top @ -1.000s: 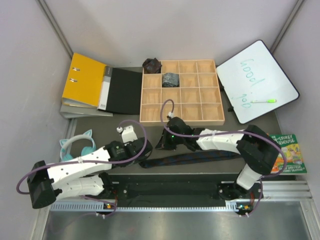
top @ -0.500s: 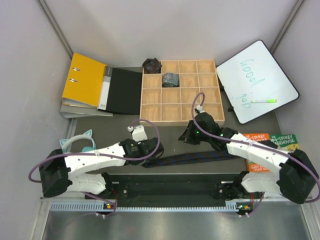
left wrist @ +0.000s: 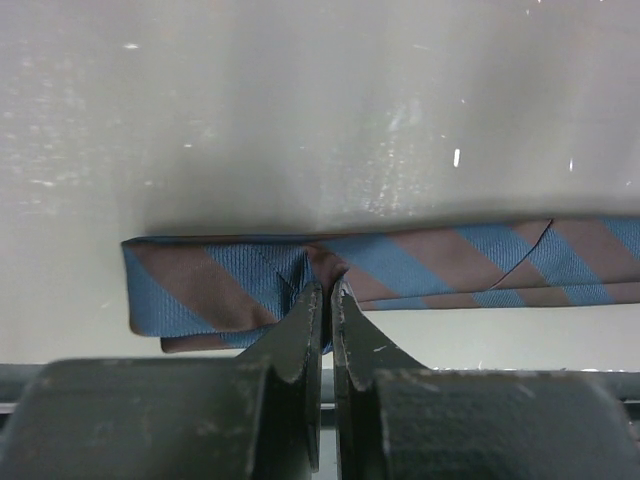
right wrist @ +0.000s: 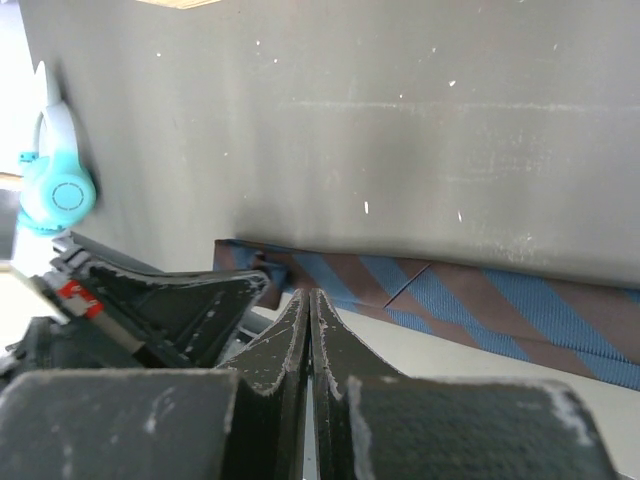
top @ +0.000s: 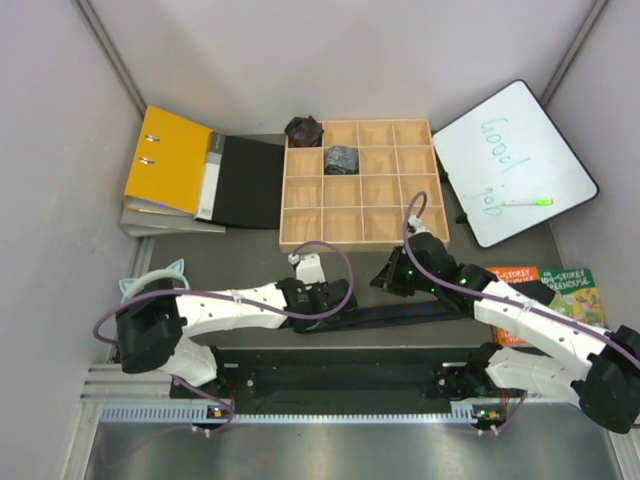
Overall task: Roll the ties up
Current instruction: Roll the tie at the center of the board.
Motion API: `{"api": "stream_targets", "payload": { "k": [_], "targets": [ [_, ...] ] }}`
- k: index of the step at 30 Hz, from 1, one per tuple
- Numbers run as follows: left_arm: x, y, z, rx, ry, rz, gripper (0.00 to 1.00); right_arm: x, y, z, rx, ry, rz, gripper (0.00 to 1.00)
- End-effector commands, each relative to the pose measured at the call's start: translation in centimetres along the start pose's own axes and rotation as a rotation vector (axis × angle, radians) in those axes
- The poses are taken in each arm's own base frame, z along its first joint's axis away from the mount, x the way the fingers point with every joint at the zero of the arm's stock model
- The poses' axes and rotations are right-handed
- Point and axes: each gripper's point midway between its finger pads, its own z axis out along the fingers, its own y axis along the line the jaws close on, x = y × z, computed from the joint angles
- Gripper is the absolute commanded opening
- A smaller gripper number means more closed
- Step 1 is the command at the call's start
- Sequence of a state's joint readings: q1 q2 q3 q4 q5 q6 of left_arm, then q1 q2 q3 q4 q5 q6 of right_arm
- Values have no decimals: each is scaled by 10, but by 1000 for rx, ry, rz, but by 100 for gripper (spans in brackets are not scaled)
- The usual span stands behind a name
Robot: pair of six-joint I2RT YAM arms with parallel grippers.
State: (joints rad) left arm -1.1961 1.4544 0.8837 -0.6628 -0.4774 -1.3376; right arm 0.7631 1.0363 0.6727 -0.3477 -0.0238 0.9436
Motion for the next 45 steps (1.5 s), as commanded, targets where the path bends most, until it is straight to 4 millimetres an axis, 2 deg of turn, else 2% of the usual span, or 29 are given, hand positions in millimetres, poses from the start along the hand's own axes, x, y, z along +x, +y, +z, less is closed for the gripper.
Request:
{"api": "stream_targets", "payload": {
  "k": [1,3,5,6,9,10,12,13,17,21,23,25,26,27,28,30,31,33,35,36,37,38,40,41,43,45],
  "targets": [
    [-1,-27,0,51,5,-34,0,-5,-3,-5,2,-31,-5,0],
    [0,-28,4,37,3,-21,0,-5,-3,-5,0,-33,-2,0],
    [1,-29,7,29,4,-9,6,-6,-2,-5,-8,-38,-2,0],
    [0,-32,7,35,0,-2,15,-5,-2,-5,-10,-40,-2,0],
    [-2,-34,6,37,-4,21,28,-5,-2,-8,-23,-49,-3,0],
    [-3,-35,4,43,-7,23,37,-5,-3,-9,-24,-50,-1,0],
    [-5,-36,2,52,-11,30,47,-4,-3,-10,-29,-53,3,0],
    [-7,-36,0,58,-14,29,56,-4,-4,-11,-30,-54,5,0],
    [-12,-33,-8,59,-26,47,66,-1,1,-11,-66,-44,8,0],
    [-35,-22,-26,28,-92,66,72,12,14,-9,-158,-5,12,0],
    [-50,-11,-33,12,-114,97,75,24,20,-8,-168,16,2,0],
    [-63,-4,-34,22,-98,87,74,30,20,-5,-151,16,-6,0],
    [-68,1,-32,23,-94,110,73,41,25,-6,-159,37,-28,0],
    [-68,10,-28,14,-81,118,70,45,28,-6,-164,40,-31,0],
    [-79,19,-25,15,-80,87,68,51,31,-3,-165,52,-29,0],
    [-77,26,-18,41,-46,111,63,66,38,-3,-179,77,-52,0],
    [-84,30,-15,49,-47,99,62,70,43,-2,-190,80,-51,0],
    [-83,30,-8,81,-10,122,58,90,50,4,-185,125,-82,0],
    [-77,26,0,98,27,159,50,109,57,14,-179,170,-102,0],
    [-75,27,7,90,43,166,45,115,59,16,-181,188,-106,0],
    [-73,25,11,102,63,175,31,121,62,19,-183,207,-98,0],
    [-70,24,15,115,81,196,27,127,64,28,-185,217,-94,0],
    [-64,19,20,149,120,207,19,135,70,32,-204,238,-86,0],
    [-62,17,21,157,126,219,18,135,76,34,-221,233,-88,0],
    [-60,18,23,155,133,227,16,141,75,43,-203,247,-96,0],
    [-58,21,25,148,140,237,16,142,82,50,-211,246,-94,0]
  ]
}}
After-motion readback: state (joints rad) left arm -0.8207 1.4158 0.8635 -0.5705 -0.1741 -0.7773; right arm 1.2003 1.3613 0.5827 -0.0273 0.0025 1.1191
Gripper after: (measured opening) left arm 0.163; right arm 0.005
